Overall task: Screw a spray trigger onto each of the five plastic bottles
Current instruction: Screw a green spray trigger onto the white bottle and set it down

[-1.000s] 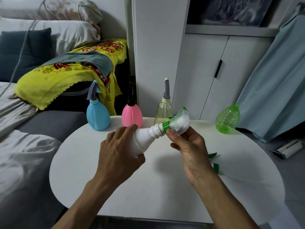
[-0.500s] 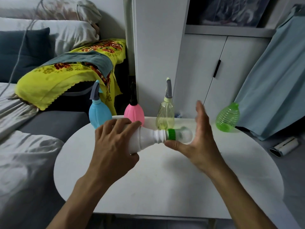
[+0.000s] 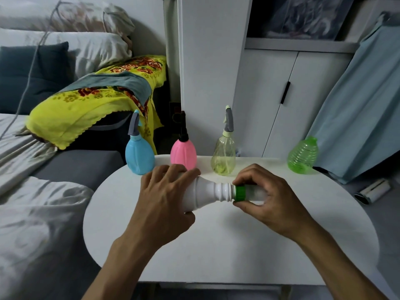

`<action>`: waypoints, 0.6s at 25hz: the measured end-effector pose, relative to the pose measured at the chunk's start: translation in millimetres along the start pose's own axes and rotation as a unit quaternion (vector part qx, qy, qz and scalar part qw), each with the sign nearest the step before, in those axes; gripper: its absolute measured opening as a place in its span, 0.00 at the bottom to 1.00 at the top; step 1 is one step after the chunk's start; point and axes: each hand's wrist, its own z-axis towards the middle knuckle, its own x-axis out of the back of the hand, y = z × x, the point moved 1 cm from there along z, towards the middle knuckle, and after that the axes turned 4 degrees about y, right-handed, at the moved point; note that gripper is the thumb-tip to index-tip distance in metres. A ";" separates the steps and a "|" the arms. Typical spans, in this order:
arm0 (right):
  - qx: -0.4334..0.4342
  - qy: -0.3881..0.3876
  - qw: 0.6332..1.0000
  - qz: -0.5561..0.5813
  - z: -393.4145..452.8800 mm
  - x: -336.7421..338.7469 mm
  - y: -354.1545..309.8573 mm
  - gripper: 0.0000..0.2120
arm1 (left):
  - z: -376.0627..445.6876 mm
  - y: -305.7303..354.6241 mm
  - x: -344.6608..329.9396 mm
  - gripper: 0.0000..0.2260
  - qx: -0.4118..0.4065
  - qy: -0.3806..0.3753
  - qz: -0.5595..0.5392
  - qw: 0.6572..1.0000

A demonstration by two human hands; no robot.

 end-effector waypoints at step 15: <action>-0.096 0.001 0.989 0.114 -2.7 -0.6 0.7 0.18 | 0.6 2.9 5.0 0.35 0.009 0.012 0.002 1.000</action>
